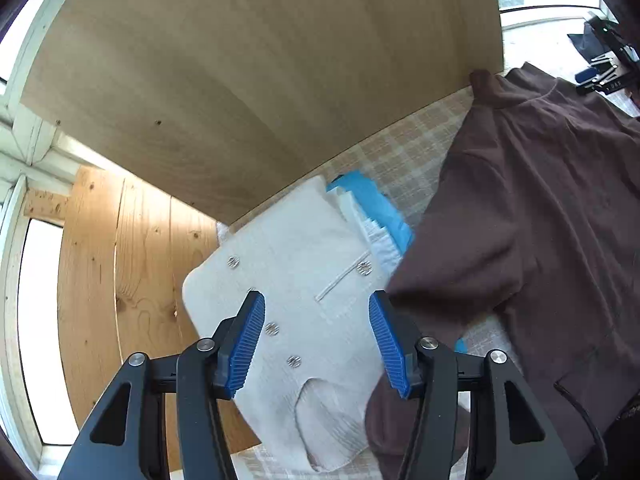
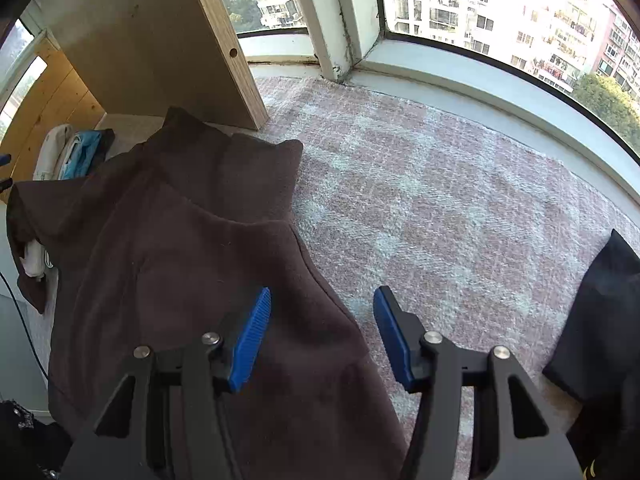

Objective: Fold clothes

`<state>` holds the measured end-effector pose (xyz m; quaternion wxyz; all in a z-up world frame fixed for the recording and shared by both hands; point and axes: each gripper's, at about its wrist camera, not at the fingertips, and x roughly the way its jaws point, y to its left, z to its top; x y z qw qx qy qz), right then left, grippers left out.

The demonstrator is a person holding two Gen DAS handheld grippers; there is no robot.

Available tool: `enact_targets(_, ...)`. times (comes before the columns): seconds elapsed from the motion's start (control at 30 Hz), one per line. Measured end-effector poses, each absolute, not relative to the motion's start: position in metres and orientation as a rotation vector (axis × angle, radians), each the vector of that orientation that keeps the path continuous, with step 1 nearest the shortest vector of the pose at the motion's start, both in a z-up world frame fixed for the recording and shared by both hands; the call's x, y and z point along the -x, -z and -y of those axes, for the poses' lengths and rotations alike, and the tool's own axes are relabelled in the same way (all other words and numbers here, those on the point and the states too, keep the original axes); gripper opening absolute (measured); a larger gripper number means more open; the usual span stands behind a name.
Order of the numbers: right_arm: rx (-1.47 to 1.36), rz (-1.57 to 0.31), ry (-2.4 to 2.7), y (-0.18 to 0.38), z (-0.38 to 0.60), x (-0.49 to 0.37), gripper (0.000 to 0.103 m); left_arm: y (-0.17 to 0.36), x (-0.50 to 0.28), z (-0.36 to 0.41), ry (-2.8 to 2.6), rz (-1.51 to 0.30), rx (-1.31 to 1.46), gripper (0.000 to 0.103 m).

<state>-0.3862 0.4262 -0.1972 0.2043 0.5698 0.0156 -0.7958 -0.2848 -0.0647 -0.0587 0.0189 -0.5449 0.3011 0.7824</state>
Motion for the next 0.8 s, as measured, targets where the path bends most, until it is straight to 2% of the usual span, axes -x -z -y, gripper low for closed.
enact_targets(0.07, -1.568, -0.083, 2.209, 0.199, -0.422, 0.384, 0.053, 0.062, 0.284, 0.091, -2.455, -0.939, 1.782, 0.051)
enact_targets(0.13, -1.57, -0.091, 2.213, 0.199, -0.421, 0.385, 0.047, 0.063, 0.278, 0.108, -2.45, -0.924, 1.847, 0.051)
enact_targets(0.2, -1.583, -0.067, 2.208, 0.199, -0.423, 0.388, 0.015, 0.054, 0.276, 0.103, -2.451, -0.796, 1.806, 0.051)
enact_targets(0.23, -1.591, -0.047, 2.198, 0.199, -0.424, 0.389, 0.014, 0.051, 0.279, 0.09, -2.431, -0.72, 1.756, 0.051)
enact_targets(0.33, -1.592, -0.055, 2.194, 0.197, -0.422, 0.389, 0.014, 0.059, 0.301, 0.03, -2.318, -0.638, 1.589, 0.052)
enact_targets(0.47, -1.599, -0.068, 2.207, 0.194, -0.419, 0.388, 0.032, 0.108, 0.345, -0.048, -2.132, -0.658, 1.517, 0.055)
enact_targets(0.57, -1.585, -0.096, 2.204, 0.192, -0.415, 0.387, 0.033, 0.151, 0.377, -0.085, -2.029, -0.692, 1.547, 0.055)
enact_targets(0.7, -1.575, -0.104, 2.196, 0.192, -0.411, 0.39, 0.033, 0.174, 0.398, -0.094, -1.971, -0.612, 1.59, 0.055)
enact_targets(0.8, -1.571, -0.119, 2.19, 0.195, -0.407, 0.392, 0.033, 0.181, 0.4, -0.097, -1.96, -0.636, 1.601, 0.054)
